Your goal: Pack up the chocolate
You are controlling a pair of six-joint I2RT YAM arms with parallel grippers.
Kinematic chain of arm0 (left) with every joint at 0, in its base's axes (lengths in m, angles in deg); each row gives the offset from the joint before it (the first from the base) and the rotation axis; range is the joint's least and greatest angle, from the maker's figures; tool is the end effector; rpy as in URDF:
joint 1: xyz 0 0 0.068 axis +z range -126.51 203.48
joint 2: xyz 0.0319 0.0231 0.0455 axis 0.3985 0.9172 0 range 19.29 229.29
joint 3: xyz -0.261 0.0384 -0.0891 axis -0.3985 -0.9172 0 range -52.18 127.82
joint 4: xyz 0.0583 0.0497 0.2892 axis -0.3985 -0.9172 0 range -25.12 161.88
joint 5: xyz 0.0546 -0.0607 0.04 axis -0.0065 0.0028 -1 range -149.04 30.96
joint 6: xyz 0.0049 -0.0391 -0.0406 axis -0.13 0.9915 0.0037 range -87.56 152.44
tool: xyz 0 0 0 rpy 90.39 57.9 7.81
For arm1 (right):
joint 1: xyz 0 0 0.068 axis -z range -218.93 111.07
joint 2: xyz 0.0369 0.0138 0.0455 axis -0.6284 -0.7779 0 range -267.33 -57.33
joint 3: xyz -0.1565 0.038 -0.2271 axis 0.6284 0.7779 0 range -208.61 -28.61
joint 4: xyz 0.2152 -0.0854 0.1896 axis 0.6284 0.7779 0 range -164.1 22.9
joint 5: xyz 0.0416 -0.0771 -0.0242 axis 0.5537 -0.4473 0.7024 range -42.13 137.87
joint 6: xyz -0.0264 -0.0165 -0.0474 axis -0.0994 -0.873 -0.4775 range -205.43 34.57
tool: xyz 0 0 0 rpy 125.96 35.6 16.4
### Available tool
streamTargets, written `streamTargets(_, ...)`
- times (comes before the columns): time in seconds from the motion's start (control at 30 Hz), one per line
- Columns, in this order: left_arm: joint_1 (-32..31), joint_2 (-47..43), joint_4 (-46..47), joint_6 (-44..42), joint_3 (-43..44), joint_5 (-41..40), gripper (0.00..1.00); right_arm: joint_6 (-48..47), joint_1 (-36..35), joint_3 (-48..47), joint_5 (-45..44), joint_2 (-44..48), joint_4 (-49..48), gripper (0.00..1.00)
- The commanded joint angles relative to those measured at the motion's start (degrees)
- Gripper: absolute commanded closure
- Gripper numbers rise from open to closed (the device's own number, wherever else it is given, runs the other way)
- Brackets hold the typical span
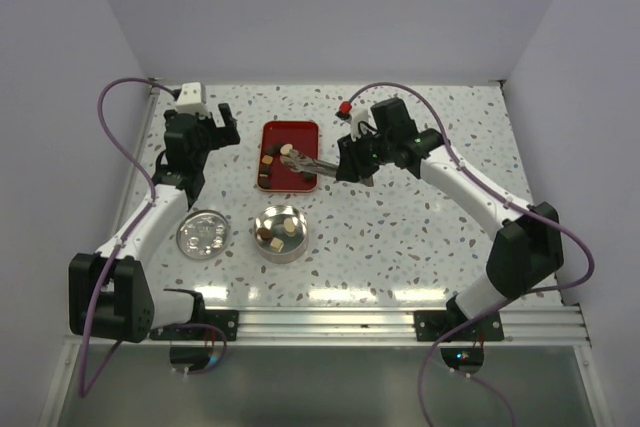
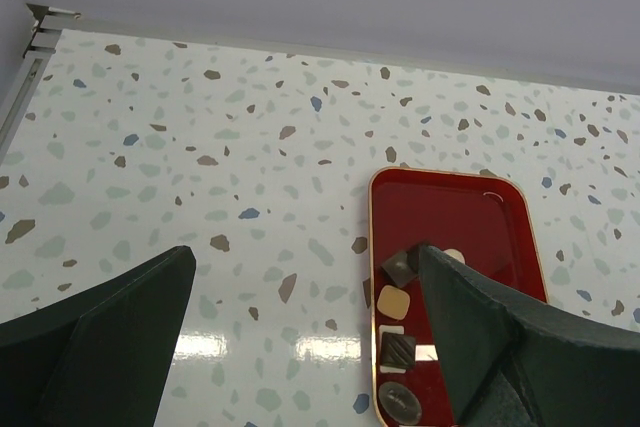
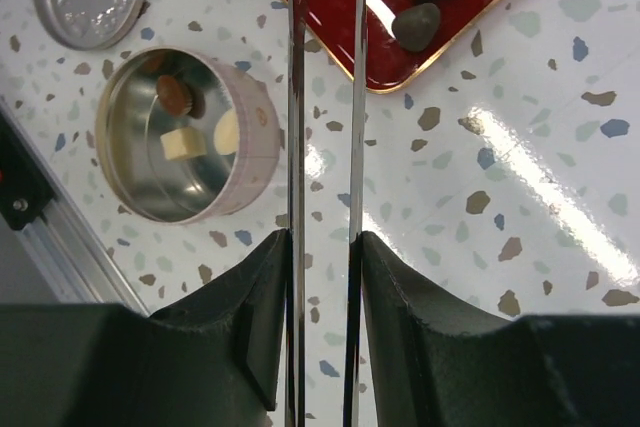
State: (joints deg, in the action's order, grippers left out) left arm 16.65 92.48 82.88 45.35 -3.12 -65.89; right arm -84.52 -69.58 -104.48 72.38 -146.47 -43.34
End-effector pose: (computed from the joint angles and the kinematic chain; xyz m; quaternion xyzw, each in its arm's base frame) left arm 0.3351 -0.0354 0.2844 -0.0785 0.7789 -0.0602 0.6193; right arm 0.3239 0.2111 0.2998 -0.3110 0.8482 0.2919 0.3141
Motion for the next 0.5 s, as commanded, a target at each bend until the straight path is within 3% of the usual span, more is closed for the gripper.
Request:
streamTargets(0.0, -0.2, 0.1, 0.2, -0.2, 2.2, -1.0, 0.0, -2.9, 0.2, -3.3, -1.9, -1.4, -2.1, 0.62)
streamTargets(0.47, -0.1, 0.8, 0.2, -0.1, 2.2, -0.4, 0.0, -5.6, 1.8, -2.5, -5.2, -5.3, -3.5, 0.58)
